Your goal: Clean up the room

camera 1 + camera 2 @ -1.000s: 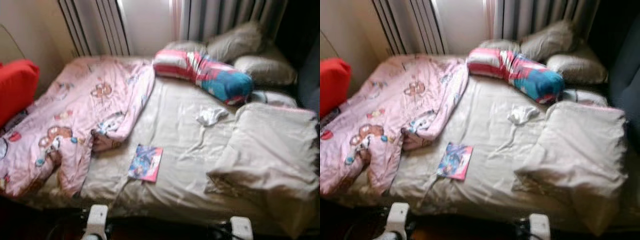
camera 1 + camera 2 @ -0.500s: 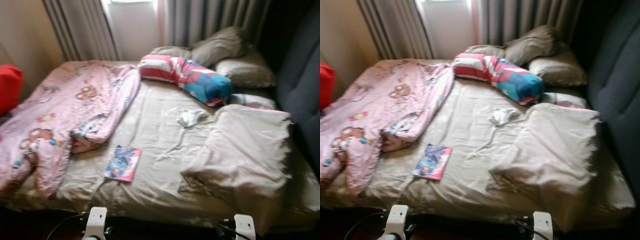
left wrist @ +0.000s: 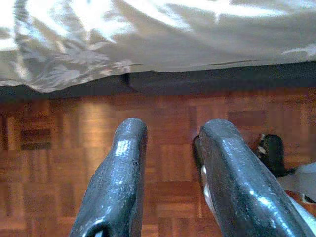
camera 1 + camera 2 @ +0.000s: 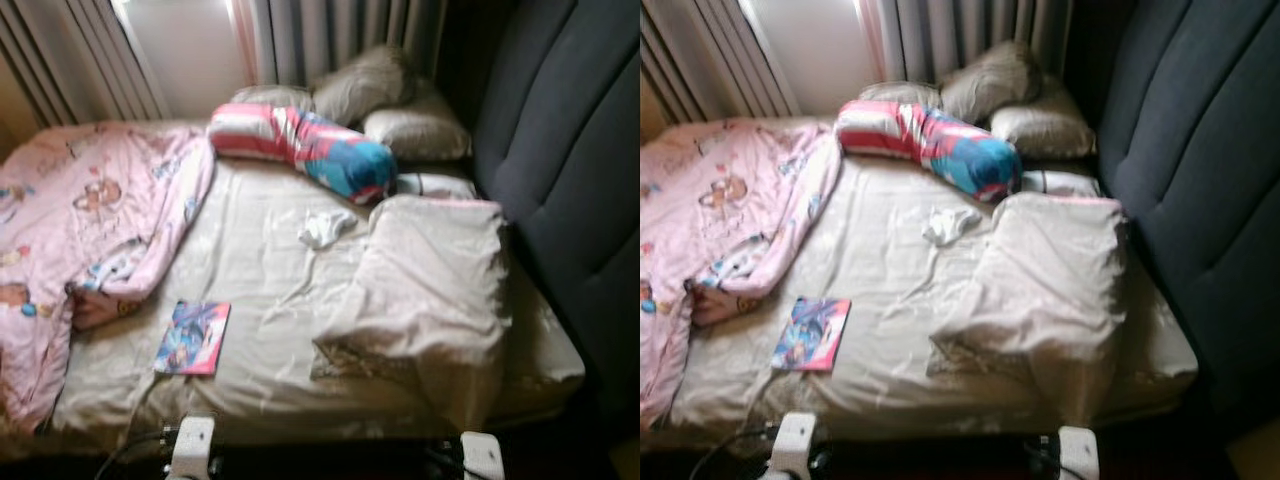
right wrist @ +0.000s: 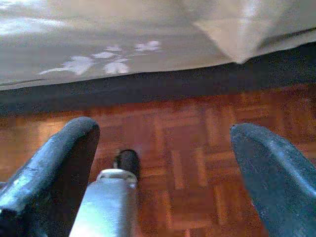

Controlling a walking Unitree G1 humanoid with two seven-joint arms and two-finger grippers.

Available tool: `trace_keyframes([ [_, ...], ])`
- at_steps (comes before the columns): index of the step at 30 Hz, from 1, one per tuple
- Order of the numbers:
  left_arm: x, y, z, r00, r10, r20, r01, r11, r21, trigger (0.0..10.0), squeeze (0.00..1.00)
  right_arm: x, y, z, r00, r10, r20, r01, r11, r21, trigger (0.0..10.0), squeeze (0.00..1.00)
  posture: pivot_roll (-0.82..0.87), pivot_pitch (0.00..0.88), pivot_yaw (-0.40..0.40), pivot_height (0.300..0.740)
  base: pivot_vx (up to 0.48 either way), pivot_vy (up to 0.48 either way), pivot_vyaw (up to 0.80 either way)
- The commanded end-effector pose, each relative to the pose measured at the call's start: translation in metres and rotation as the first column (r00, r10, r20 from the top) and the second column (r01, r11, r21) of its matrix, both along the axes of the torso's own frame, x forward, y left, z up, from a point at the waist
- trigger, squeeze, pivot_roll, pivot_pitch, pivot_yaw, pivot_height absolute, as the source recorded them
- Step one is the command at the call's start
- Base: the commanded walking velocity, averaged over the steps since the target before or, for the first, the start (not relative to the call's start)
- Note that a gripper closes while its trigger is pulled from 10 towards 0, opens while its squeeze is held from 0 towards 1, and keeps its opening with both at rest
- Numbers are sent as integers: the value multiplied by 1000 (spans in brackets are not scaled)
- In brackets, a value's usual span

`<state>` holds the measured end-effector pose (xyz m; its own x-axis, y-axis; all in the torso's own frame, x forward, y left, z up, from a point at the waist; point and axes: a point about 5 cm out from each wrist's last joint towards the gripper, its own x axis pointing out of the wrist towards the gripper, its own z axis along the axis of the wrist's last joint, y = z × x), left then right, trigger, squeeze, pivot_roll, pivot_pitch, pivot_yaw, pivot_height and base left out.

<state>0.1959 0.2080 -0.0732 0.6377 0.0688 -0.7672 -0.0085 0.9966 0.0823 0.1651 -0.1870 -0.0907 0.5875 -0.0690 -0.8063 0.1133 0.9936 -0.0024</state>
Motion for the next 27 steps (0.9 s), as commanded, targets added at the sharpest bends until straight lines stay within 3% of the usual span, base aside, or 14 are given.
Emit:
trace_keyframes([
  [1,-1,3,0,1000,6,-10,-6,1000,8,10000,0,1,-2,1,1000,-2,9,2,1000,-1,10000,0,-83,27,36,740,0,0,0],
  [6,-1,3,-1,1000,-3,-15,4,1000,15,10000,0,1,-1,1,1000,1,8,-1,1000,-2,10000,0,-84,29,35,740,0,0,0],
  [21,-4,3,-2,1000,-1,-21,2,1000,17,10000,0,-1,-1,0,1000,-4,4,4,1000,0,10000,0,-80,32,33,740,0,-322,0],
  [27,-4,4,-2,1000,9,-20,-9,1000,9,10000,0,-2,-4,-1,1000,-14,-4,14,1000,-4,10000,0,-80,32,34,740,0,0,0],
])
